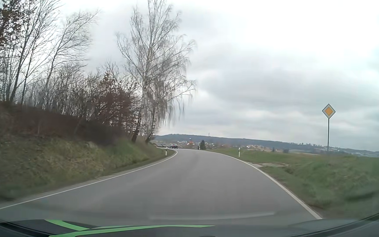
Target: Follow the waypoints while adhering to traffic rules and regulations
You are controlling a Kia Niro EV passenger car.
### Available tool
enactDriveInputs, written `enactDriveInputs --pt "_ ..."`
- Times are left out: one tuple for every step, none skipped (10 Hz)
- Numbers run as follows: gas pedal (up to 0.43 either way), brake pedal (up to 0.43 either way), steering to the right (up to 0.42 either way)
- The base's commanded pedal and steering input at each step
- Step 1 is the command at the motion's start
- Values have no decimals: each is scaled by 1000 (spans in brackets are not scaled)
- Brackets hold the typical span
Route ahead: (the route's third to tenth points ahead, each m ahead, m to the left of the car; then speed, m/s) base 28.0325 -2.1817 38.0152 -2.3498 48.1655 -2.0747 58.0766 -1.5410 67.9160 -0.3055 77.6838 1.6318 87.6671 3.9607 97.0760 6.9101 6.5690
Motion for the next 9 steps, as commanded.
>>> enactDriveInputs --pt "390 0 141" --pt "390 0 127" --pt "390 0 114" --pt "398 0 103" --pt "398 0 81" --pt "398 0 65" --pt "398 0 55" --pt "409 0 43" --pt "409 0 25"
